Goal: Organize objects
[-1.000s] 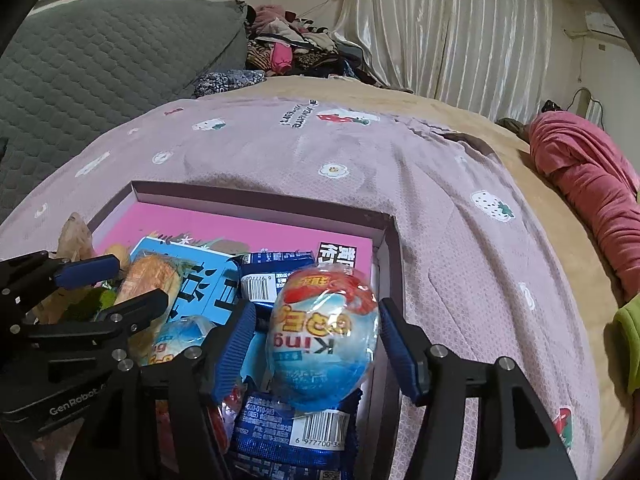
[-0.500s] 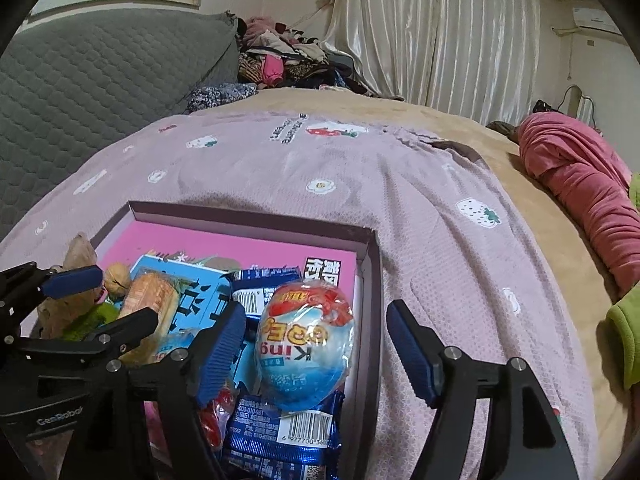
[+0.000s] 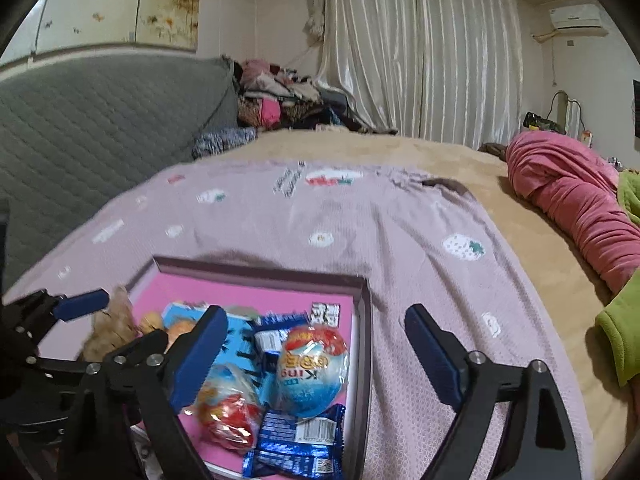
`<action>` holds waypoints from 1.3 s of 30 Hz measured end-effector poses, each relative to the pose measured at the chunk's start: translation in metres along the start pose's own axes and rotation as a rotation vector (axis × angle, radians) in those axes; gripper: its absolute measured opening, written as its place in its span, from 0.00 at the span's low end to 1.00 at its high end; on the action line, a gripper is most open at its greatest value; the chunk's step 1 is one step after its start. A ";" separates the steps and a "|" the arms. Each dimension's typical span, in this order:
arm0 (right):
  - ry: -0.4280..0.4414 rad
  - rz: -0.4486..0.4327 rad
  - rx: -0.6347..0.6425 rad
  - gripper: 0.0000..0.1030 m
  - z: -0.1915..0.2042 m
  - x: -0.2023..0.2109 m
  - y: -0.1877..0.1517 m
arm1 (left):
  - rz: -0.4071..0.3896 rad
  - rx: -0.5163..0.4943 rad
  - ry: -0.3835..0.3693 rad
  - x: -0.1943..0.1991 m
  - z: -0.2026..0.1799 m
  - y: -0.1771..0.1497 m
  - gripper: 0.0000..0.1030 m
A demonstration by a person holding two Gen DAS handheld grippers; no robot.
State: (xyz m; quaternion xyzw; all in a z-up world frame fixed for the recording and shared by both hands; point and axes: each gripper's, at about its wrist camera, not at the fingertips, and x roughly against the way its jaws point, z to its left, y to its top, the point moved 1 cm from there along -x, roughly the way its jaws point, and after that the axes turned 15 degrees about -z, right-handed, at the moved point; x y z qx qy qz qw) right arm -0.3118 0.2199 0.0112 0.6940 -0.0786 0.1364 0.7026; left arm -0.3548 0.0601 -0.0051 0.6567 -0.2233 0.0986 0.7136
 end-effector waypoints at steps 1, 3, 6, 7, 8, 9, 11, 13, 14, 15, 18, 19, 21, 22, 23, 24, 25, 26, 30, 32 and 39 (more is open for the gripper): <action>0.005 -0.010 -0.007 0.91 0.000 0.004 0.003 | -0.015 0.005 0.000 0.006 0.001 0.003 0.79; 0.010 -0.037 -0.027 0.92 0.000 0.015 0.009 | -0.041 0.012 0.002 0.014 0.002 0.007 0.79; 0.011 -0.059 -0.046 0.97 0.001 0.027 0.017 | -0.079 0.028 0.001 0.031 0.005 0.012 0.80; 0.012 -0.060 -0.049 0.97 0.002 0.031 0.020 | -0.085 0.035 -0.001 0.036 0.006 0.013 0.80; 0.015 -0.057 -0.047 0.97 0.003 0.036 0.022 | -0.089 0.045 -0.001 0.042 0.008 0.013 0.80; 0.017 -0.060 -0.040 0.97 0.004 0.043 0.024 | -0.091 0.048 0.000 0.046 0.008 0.012 0.80; 0.005 -0.072 -0.020 0.99 0.006 0.056 0.028 | -0.102 0.055 0.005 0.058 0.011 0.013 0.80; -0.005 -0.080 -0.020 0.99 0.007 0.071 0.030 | -0.113 0.060 0.012 0.069 0.012 0.014 0.80; 0.006 -0.075 -0.022 0.99 0.008 0.077 0.031 | -0.116 0.064 0.013 0.075 0.013 0.014 0.80; 0.014 -0.066 -0.021 0.99 0.009 0.082 0.031 | -0.118 0.066 0.011 0.081 0.013 0.016 0.80; 0.013 -0.037 0.019 0.99 0.017 0.099 0.031 | -0.133 0.074 0.032 0.101 0.018 0.021 0.80; 0.010 -0.032 0.033 0.99 0.019 0.104 0.032 | -0.135 0.087 0.037 0.110 0.021 0.022 0.80; 0.008 -0.038 0.051 0.99 0.025 0.118 0.036 | -0.137 0.107 0.037 0.123 0.026 0.023 0.80; 0.007 -0.038 0.052 0.99 0.028 0.124 0.038 | -0.133 0.112 0.037 0.132 0.028 0.024 0.80; 0.008 -0.028 0.050 0.99 0.031 0.129 0.040 | -0.129 0.108 0.036 0.139 0.029 0.024 0.81; 0.011 -0.020 0.047 0.99 0.033 0.133 0.042 | -0.127 0.103 0.039 0.146 0.029 0.023 0.81; 0.016 -0.024 0.043 0.99 0.036 0.139 0.044 | -0.128 0.099 0.048 0.155 0.031 0.024 0.81; 0.020 -0.031 0.044 0.99 0.039 0.146 0.047 | -0.136 0.098 0.061 0.165 0.034 0.025 0.81; 0.021 -0.046 0.057 0.99 0.050 0.167 0.057 | -0.150 0.118 0.074 0.196 0.042 0.027 0.81; 0.015 -0.047 0.066 0.99 0.057 0.177 0.060 | -0.154 0.139 0.070 0.211 0.047 0.028 0.81; 0.013 -0.045 0.064 0.99 0.067 0.203 0.062 | -0.143 0.161 0.103 0.251 0.058 0.025 0.81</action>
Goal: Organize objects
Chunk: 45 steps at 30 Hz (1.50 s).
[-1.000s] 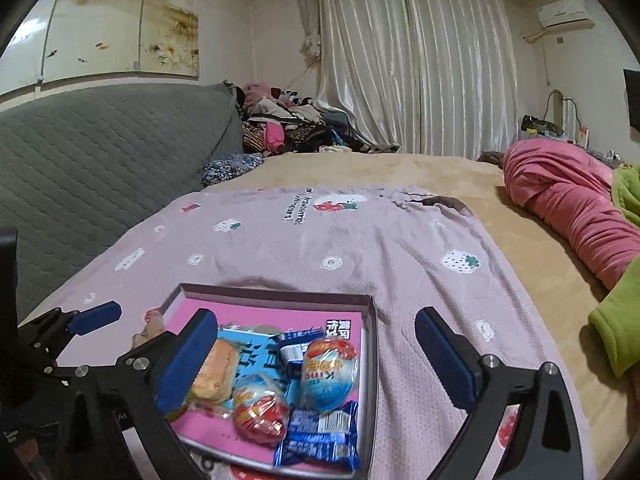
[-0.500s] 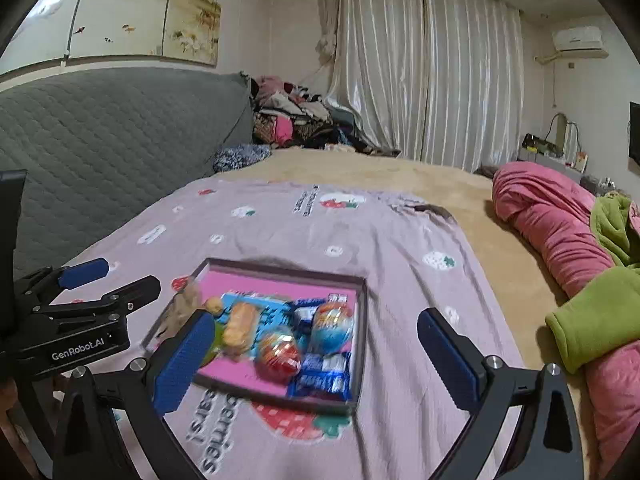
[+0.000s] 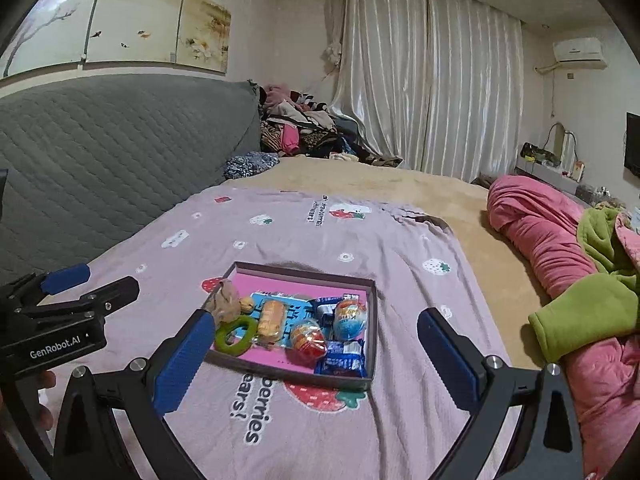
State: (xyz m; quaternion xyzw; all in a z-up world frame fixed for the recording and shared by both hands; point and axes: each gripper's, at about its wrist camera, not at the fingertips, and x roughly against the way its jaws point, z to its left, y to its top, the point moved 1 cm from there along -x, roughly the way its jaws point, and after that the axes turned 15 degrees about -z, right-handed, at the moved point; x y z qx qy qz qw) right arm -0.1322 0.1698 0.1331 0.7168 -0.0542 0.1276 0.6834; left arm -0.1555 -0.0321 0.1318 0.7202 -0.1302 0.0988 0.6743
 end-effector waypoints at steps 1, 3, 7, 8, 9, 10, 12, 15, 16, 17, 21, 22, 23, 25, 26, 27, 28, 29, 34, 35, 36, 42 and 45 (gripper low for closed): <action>-0.002 0.002 0.000 0.99 0.000 0.002 0.000 | 0.000 -0.010 0.009 0.003 -0.001 -0.001 0.81; -0.005 0.007 0.001 0.99 0.002 0.009 -0.003 | 0.014 -0.029 0.020 0.009 -0.002 -0.006 0.81; 0.005 0.019 0.006 0.99 0.007 0.020 -0.015 | 0.036 -0.044 0.032 0.019 0.000 -0.023 0.81; 0.004 0.027 0.010 0.99 0.009 0.023 -0.019 | 0.041 -0.044 0.037 0.023 0.000 -0.028 0.81; 0.002 0.034 0.014 0.99 0.010 0.025 -0.023 | 0.042 -0.043 0.042 0.025 0.001 -0.032 0.81; 0.001 0.037 0.013 0.99 0.010 0.028 -0.027 | 0.039 -0.041 0.042 0.030 0.001 -0.037 0.81; 0.005 0.041 0.000 0.99 0.010 0.035 -0.034 | 0.029 -0.034 0.032 0.041 0.002 -0.045 0.81; -0.001 0.040 -0.014 0.99 0.008 0.042 -0.042 | 0.024 -0.044 0.037 0.051 0.004 -0.054 0.81; -0.004 0.043 -0.017 0.99 0.007 0.044 -0.045 | 0.027 -0.048 0.041 0.052 0.003 -0.056 0.81; -0.004 0.046 -0.020 0.99 0.007 0.045 -0.048 | 0.027 -0.047 0.046 0.053 0.005 -0.057 0.81; -0.010 0.061 -0.016 0.99 0.007 0.047 -0.059 | 0.033 -0.055 0.043 0.054 0.005 -0.065 0.81; -0.011 0.061 -0.014 0.99 0.006 0.046 -0.061 | 0.037 -0.060 0.046 0.053 0.005 -0.068 0.81; -0.016 0.064 -0.012 0.99 0.006 0.046 -0.064 | 0.039 -0.063 0.046 0.052 0.004 -0.070 0.81; -0.015 0.070 -0.012 0.99 0.006 0.044 -0.070 | 0.043 -0.063 0.045 0.050 0.004 -0.075 0.81; -0.015 0.074 -0.013 0.99 0.006 0.044 -0.072 | 0.043 -0.064 0.042 0.049 0.003 -0.077 0.81; -0.016 0.075 -0.014 0.99 0.005 0.043 -0.074 | 0.045 -0.065 0.041 0.048 0.003 -0.079 0.81; -0.017 0.075 -0.013 0.99 0.004 0.042 -0.076 | 0.045 -0.065 0.041 0.046 0.002 -0.081 0.81; -0.020 0.078 -0.012 0.99 0.004 0.041 -0.077 | 0.049 -0.065 0.039 0.044 0.002 -0.083 0.81; -0.029 0.084 -0.011 0.99 0.002 0.036 -0.085 | 0.058 -0.056 0.032 0.035 0.003 -0.095 0.81; -0.029 0.086 -0.013 0.99 0.001 0.035 -0.087 | 0.060 -0.051 0.032 0.034 0.003 -0.097 0.81; -0.029 0.086 -0.016 0.99 0.000 0.034 -0.088 | 0.060 -0.048 0.032 0.032 0.003 -0.099 0.81; -0.024 0.108 -0.009 0.99 0.001 0.024 -0.104 | 0.084 -0.048 0.022 0.019 0.002 -0.114 0.81; -0.024 0.119 -0.015 0.99 0.001 0.019 -0.111 | 0.089 -0.057 0.030 0.012 0.002 -0.121 0.81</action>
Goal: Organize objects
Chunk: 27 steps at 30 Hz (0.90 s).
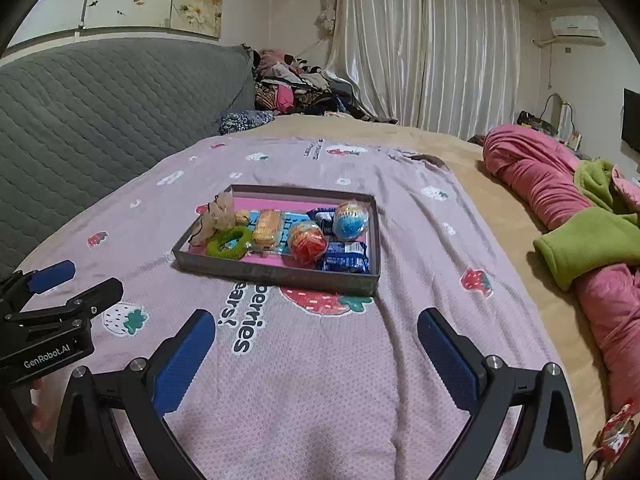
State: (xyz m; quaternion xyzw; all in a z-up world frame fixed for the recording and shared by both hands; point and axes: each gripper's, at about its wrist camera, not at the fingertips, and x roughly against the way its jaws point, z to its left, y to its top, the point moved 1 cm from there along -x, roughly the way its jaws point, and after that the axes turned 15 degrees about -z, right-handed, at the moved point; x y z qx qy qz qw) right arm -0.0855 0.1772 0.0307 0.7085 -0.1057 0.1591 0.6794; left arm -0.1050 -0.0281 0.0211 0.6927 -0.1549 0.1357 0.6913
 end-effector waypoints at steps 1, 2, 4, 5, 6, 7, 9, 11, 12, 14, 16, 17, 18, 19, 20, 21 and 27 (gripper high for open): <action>-0.001 0.002 -0.001 0.99 0.000 -0.001 -0.002 | 0.006 -0.003 0.006 -0.003 0.000 -0.002 0.81; -0.001 0.006 -0.001 0.99 0.001 -0.003 -0.004 | 0.012 -0.002 0.008 -0.006 0.000 -0.005 0.81; 0.001 0.015 -0.002 0.99 0.002 -0.006 -0.007 | 0.022 0.008 0.013 -0.012 0.002 -0.010 0.81; 0.003 0.019 0.001 0.99 0.002 -0.007 -0.009 | 0.027 0.009 0.014 -0.013 0.003 -0.011 0.81; 0.005 0.029 0.005 0.99 0.003 -0.010 -0.012 | 0.028 0.015 0.017 -0.016 0.004 -0.014 0.81; 0.005 0.034 0.008 0.99 0.004 -0.011 -0.014 | 0.027 0.019 0.014 -0.017 0.004 -0.016 0.81; 0.002 0.039 0.009 0.99 0.005 -0.013 -0.018 | 0.032 0.025 0.012 -0.019 0.005 -0.020 0.81; -0.001 0.045 0.009 0.99 0.004 -0.015 -0.022 | 0.039 0.020 0.016 -0.020 0.005 -0.023 0.81; -0.001 0.048 0.008 0.99 0.004 -0.016 -0.024 | 0.040 0.017 0.016 -0.020 0.005 -0.025 0.81; -0.003 0.054 0.006 0.99 0.002 -0.018 -0.027 | 0.038 0.008 0.021 -0.021 0.004 -0.027 0.81; -0.009 0.057 0.002 0.99 0.000 -0.019 -0.028 | 0.037 0.007 0.019 -0.021 0.004 -0.028 0.81; -0.007 0.060 -0.002 0.99 0.000 -0.020 -0.029 | 0.040 0.009 0.018 -0.021 0.004 -0.029 0.81; -0.007 0.064 -0.005 0.99 -0.001 -0.021 -0.030 | 0.040 0.010 0.013 -0.022 0.004 -0.030 0.81; -0.009 0.066 -0.004 0.99 -0.001 -0.022 -0.032 | 0.042 0.007 0.011 -0.022 0.004 -0.031 0.81; -0.013 0.067 -0.003 0.99 -0.001 -0.022 -0.033 | 0.041 0.002 0.014 -0.022 0.004 -0.031 0.81; -0.016 0.067 -0.004 0.99 -0.001 -0.022 -0.034 | 0.039 -0.003 0.018 -0.022 0.003 -0.032 0.81; -0.020 0.068 -0.021 0.99 -0.003 -0.023 -0.038 | 0.034 -0.008 0.012 -0.021 0.001 -0.034 0.81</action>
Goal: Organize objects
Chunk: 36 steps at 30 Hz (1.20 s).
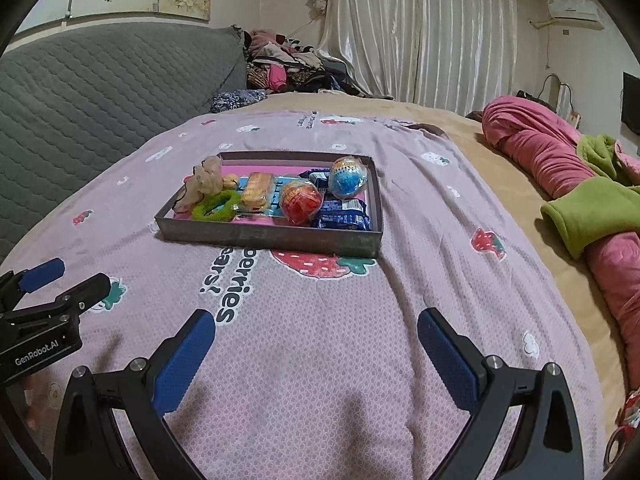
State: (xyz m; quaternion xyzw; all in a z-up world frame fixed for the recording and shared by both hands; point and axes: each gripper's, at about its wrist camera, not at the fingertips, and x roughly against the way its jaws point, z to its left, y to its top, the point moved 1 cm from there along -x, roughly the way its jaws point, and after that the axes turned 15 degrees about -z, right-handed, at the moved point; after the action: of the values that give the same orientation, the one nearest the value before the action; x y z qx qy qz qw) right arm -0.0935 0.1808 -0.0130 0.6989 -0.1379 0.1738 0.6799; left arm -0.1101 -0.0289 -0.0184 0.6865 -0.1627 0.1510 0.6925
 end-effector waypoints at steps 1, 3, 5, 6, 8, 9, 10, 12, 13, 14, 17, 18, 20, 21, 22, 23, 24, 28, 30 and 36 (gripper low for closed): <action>-0.003 0.001 0.002 0.99 0.000 0.000 -0.001 | -0.001 -0.004 -0.003 0.000 -0.001 -0.001 0.81; -0.005 0.006 0.002 0.99 -0.001 -0.002 -0.003 | -0.002 -0.003 -0.006 0.000 -0.002 -0.003 0.81; -0.004 0.010 -0.002 0.99 -0.001 -0.003 -0.005 | 0.002 -0.009 -0.005 -0.002 -0.003 -0.005 0.81; -0.004 0.012 -0.004 0.99 -0.001 -0.003 -0.006 | 0.002 -0.011 -0.002 -0.002 -0.003 -0.006 0.81; -0.007 0.012 -0.006 0.99 -0.001 -0.003 -0.008 | 0.005 -0.008 -0.005 -0.003 -0.003 -0.008 0.81; -0.008 0.009 -0.007 0.99 -0.001 -0.003 -0.008 | 0.009 -0.007 -0.006 -0.003 -0.003 -0.008 0.81; -0.008 0.008 -0.007 0.99 -0.001 -0.003 -0.009 | 0.011 -0.006 -0.003 -0.003 -0.003 -0.009 0.81; -0.007 0.012 -0.009 0.99 0.000 -0.004 -0.010 | 0.014 -0.006 -0.002 -0.003 -0.003 -0.011 0.81; -0.008 0.011 -0.010 0.99 0.000 -0.005 -0.011 | 0.016 -0.005 -0.002 -0.004 -0.002 -0.011 0.81; -0.008 0.011 -0.011 0.99 0.000 -0.005 -0.011 | 0.017 -0.005 -0.003 -0.004 -0.002 -0.012 0.81; -0.012 0.011 -0.014 0.99 0.000 -0.004 -0.013 | 0.024 -0.006 0.001 -0.006 -0.001 -0.016 0.81; -0.013 0.009 -0.015 0.99 0.000 -0.004 -0.013 | 0.024 -0.005 0.004 -0.006 -0.001 -0.017 0.81; -0.014 0.013 -0.018 0.99 -0.001 -0.005 -0.015 | 0.024 -0.003 0.000 -0.007 -0.002 -0.020 0.81; -0.014 0.014 -0.019 0.99 0.000 -0.005 -0.016 | 0.026 -0.006 0.000 -0.007 -0.002 -0.021 0.81; -0.014 0.015 -0.019 0.99 0.000 -0.006 -0.017 | 0.024 -0.012 0.002 -0.007 -0.003 -0.022 0.81; -0.014 0.019 -0.018 0.99 0.000 -0.006 -0.019 | 0.020 -0.021 0.010 -0.007 -0.004 -0.024 0.81; -0.013 0.022 -0.018 0.99 0.001 -0.006 -0.020 | 0.019 -0.027 0.013 -0.007 -0.004 -0.025 0.81; -0.012 0.021 -0.020 0.99 0.002 -0.005 -0.025 | 0.019 -0.020 0.009 -0.007 -0.003 -0.028 0.81; -0.011 0.022 -0.025 0.99 0.002 -0.005 -0.026 | 0.020 -0.012 0.006 -0.008 -0.002 -0.028 0.81; -0.019 0.028 -0.033 0.99 -0.002 -0.005 -0.031 | 0.023 -0.006 0.012 -0.010 0.000 -0.030 0.81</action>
State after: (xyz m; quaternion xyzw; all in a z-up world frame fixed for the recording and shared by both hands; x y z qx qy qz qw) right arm -0.0848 0.1834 -0.0427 0.6872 -0.1567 0.1744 0.6876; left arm -0.1065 -0.0289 -0.0496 0.6814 -0.1669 0.1624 0.6939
